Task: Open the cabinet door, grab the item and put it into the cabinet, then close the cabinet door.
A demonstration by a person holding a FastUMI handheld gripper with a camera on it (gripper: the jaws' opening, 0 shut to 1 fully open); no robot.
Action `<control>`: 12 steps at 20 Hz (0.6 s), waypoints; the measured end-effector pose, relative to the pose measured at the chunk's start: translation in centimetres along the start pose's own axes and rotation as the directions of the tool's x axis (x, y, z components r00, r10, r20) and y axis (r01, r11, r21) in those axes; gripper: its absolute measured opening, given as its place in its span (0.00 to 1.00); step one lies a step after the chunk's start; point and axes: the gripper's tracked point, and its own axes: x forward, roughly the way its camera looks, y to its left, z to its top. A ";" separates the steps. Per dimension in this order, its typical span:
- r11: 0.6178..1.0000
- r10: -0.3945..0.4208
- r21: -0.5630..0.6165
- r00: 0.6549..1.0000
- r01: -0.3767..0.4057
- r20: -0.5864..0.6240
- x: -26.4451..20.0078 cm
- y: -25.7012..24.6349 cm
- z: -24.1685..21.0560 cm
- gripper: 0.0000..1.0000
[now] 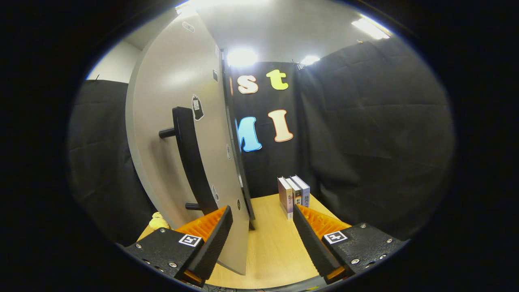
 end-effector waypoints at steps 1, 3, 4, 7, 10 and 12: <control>1.000 -0.010 -0.003 1.000 0.010 0.004 0.0 0.7 -0.1 0.94; 1.000 -0.021 -0.002 1.000 0.021 0.009 -0.1 2.3 -0.4 0.94; 1.000 -0.023 0.002 1.000 0.022 0.010 -0.1 3.1 -0.6 0.94; 1.000 -0.021 0.011 1.000 0.021 0.018 0.1 6.0 -1.0 0.94; 1.000 -0.014 0.008 1.000 0.014 0.021 0.5 9.0 -1.7 0.94; 1.000 -0.001 0.003 1.000 0.001 0.011 0.8 11.0 -2.5 0.94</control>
